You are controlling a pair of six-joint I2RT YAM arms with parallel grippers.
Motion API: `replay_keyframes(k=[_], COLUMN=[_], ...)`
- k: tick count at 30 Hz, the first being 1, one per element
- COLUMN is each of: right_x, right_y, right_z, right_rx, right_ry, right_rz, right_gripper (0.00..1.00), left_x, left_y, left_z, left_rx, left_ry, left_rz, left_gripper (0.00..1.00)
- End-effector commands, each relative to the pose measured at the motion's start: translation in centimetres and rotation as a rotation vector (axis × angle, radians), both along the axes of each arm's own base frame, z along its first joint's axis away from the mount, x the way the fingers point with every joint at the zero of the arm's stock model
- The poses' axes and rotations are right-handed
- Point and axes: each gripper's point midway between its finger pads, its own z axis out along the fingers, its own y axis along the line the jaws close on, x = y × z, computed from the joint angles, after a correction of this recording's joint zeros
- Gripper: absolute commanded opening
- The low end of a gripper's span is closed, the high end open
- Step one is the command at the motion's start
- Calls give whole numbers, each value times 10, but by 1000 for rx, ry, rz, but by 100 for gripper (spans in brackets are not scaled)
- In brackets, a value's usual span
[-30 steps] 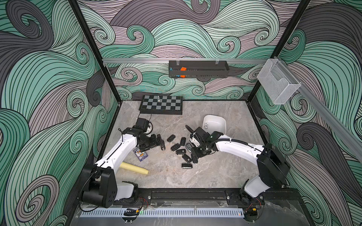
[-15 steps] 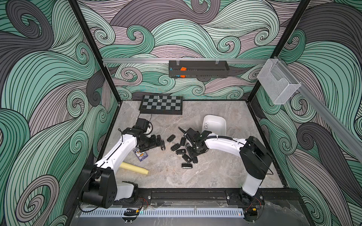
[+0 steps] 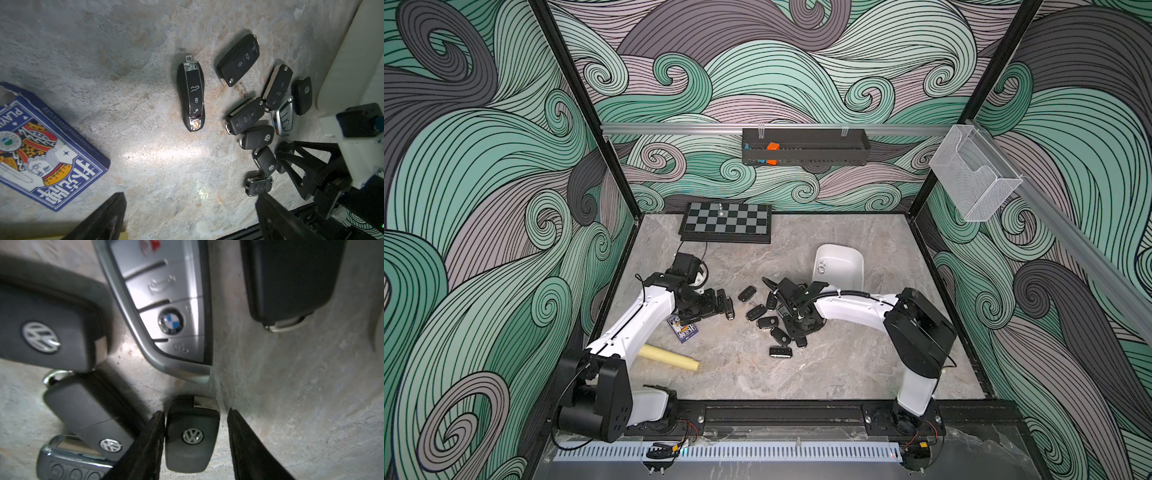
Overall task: Place the car key into the storage box
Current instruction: Pick up the car key from the center of the board.
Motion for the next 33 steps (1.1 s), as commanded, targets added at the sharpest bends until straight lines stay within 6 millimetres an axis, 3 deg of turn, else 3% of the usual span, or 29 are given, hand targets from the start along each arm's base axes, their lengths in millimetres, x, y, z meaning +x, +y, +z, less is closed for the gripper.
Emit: replay_keyframes(k=[1, 6, 10, 19, 25, 33], right_x=[-13, -22, -24, -18, -6, 9], right_y=[-7, -15, -15, -5, 7, 12], right_z=[-3, -5, -6, 2, 32, 86], right_rx=[-22, -32, -32, 6, 76, 178], right_ry=[31, 41, 44, 15, -55, -177], right_rz=[-2, 2, 4, 28, 41, 50], right_gripper=[51, 49, 40, 27, 24, 24], left_x=[-5, -5, -5, -6, -2, 16], left_y=[-4, -4, -4, -4, -5, -11], left_z=[0, 0, -1, -1, 1, 8], left_rx=[-13, -14, -16, -17, -20, -51], left_ry=[10, 8, 13, 16, 14, -8], left_rz=[-24, -24, -24, -20, -10, 28], left_gripper=[99, 99, 99, 99, 99, 99])
